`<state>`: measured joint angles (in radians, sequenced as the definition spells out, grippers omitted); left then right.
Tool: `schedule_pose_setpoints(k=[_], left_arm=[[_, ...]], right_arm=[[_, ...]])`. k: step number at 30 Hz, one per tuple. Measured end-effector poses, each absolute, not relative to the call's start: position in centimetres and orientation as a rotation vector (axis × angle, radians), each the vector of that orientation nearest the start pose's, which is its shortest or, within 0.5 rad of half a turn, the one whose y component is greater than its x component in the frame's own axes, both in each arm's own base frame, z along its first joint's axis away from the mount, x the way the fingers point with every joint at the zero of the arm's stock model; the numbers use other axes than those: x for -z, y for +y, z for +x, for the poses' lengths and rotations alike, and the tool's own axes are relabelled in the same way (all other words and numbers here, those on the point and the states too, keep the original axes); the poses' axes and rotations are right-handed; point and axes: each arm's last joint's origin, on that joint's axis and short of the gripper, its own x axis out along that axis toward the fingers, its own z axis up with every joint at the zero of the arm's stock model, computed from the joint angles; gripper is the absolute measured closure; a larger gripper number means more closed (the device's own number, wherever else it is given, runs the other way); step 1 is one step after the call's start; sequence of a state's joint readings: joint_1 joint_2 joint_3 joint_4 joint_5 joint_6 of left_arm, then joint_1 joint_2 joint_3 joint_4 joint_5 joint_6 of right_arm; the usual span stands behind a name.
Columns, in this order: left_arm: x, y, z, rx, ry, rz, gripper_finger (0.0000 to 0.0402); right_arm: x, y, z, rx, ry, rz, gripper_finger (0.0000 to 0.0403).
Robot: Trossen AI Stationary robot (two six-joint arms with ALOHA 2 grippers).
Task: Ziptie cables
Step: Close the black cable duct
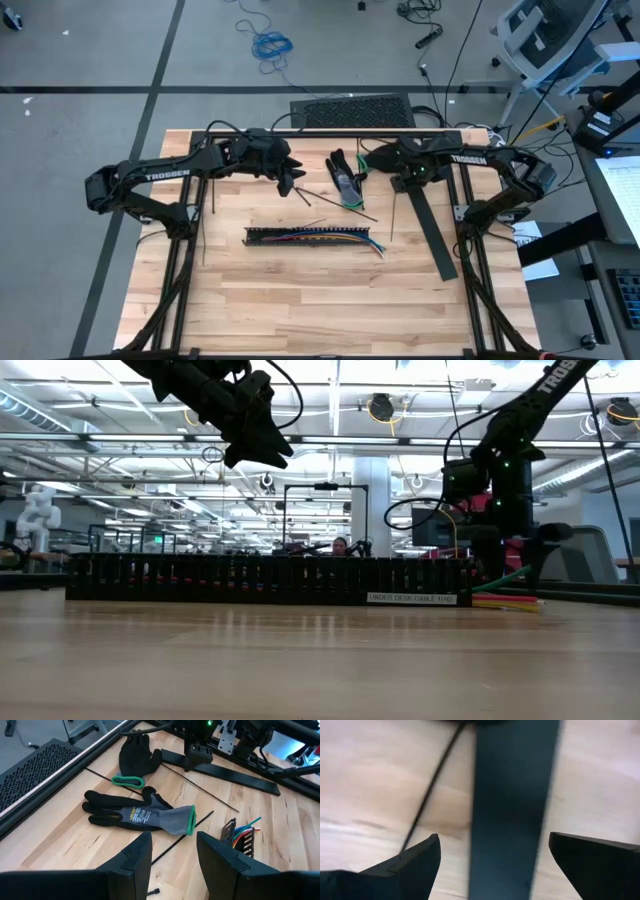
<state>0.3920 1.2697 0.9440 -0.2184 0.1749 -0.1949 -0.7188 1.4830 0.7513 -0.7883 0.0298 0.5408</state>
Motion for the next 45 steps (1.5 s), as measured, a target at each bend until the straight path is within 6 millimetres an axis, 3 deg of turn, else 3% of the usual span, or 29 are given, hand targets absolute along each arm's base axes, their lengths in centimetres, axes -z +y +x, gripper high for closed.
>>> schedule_pose_setpoints(k=[21,26,38,45], left_arm=[[-28.4,10.0,25.7,-0.269,0.502,-0.349,0.0251],[-28.4,10.0,25.7,-0.269,0.502,-0.349,0.0251],[-28.4,10.0,25.7,-0.269,0.502,-0.349,0.0251],[-28.4,10.0,25.7,-0.270,0.502,-0.349,0.0251]], right_arm=[[-14.5,-14.7,17.2,1.052,1.228,0.884,0.0044],[-14.5,-14.5,17.4,0.957,1.249,0.902,0.0044],[-14.5,-14.4,17.3,0.933,1.275,0.872,0.0044],[-12.8,-13.9,16.5,0.969,1.318,0.906,0.0044]])
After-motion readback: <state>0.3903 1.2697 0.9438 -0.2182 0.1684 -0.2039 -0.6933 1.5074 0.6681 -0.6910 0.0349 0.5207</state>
